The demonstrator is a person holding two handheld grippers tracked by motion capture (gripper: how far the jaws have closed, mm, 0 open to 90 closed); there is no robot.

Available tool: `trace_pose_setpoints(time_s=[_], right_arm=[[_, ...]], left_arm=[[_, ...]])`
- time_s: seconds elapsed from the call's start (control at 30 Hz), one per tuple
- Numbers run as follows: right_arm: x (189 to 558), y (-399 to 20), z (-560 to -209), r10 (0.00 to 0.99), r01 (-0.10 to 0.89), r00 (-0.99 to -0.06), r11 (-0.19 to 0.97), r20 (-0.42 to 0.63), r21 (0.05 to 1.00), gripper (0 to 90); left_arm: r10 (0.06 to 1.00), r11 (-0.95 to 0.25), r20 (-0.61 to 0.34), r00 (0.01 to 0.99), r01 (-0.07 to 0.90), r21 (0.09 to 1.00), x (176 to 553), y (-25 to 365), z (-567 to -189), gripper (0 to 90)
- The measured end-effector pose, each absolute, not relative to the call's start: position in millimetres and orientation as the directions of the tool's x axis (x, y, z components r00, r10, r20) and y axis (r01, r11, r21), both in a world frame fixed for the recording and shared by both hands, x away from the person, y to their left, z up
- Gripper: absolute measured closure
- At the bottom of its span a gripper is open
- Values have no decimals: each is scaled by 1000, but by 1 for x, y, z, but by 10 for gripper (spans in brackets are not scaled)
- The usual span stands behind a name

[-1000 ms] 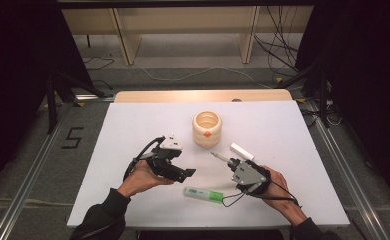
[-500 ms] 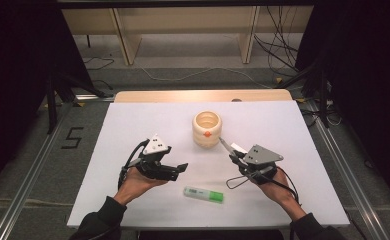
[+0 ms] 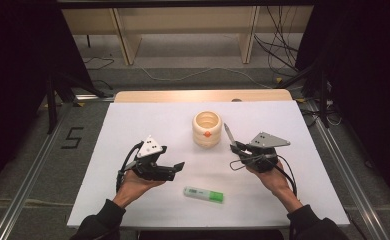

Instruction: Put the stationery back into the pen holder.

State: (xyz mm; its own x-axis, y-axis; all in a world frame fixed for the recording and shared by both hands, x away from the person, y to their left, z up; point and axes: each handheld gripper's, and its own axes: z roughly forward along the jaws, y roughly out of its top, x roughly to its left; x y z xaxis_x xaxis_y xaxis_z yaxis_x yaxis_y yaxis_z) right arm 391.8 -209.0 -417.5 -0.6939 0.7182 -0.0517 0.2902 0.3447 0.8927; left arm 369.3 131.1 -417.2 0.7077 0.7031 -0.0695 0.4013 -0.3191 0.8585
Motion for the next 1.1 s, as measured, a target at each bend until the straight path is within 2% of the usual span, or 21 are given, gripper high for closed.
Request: trace_pose_setpoints(time_s=[0.67,1.1], right_arm=[[433,-194,-403,744,350,-664,220,76,911,794],[455,-182,-389,753,354,-650,186,99,916,794]], left_arm=[[723,-285,-77,687,398,872,361,149,-424,160],[735,-281,-60,675,383,880,354,155,-424,161]])
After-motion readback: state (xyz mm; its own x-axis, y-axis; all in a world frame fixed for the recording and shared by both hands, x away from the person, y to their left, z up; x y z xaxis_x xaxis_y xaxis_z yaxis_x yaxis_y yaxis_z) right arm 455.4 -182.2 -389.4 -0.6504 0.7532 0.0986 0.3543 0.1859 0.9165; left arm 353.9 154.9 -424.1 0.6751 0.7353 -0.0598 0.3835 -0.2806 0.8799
